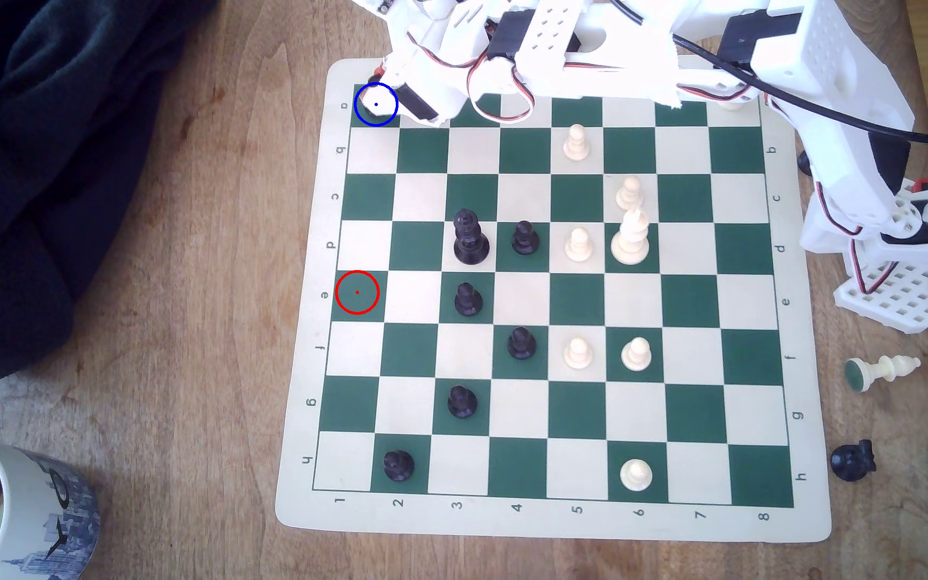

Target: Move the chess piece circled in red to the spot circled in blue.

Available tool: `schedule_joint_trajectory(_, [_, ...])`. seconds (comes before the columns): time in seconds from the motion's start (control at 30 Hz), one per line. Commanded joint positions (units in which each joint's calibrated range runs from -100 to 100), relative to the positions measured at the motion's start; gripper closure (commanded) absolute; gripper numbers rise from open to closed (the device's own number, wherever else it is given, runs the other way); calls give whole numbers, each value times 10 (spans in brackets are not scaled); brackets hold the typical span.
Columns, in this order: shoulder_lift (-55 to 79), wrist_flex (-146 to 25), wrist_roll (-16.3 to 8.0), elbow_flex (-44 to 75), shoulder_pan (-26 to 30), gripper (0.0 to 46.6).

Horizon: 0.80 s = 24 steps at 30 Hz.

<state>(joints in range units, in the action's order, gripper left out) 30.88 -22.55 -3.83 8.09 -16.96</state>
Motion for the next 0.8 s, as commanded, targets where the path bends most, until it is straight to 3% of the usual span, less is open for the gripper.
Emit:
schedule_joint_trajectory(0.0, [-7, -4, 2, 50, 7, 432])
schedule_joint_trajectory(0.4, [-9, -5, 2, 51, 6, 312])
schedule_joint_trajectory(0.77, [-78, -28, 0, 42, 4, 287])
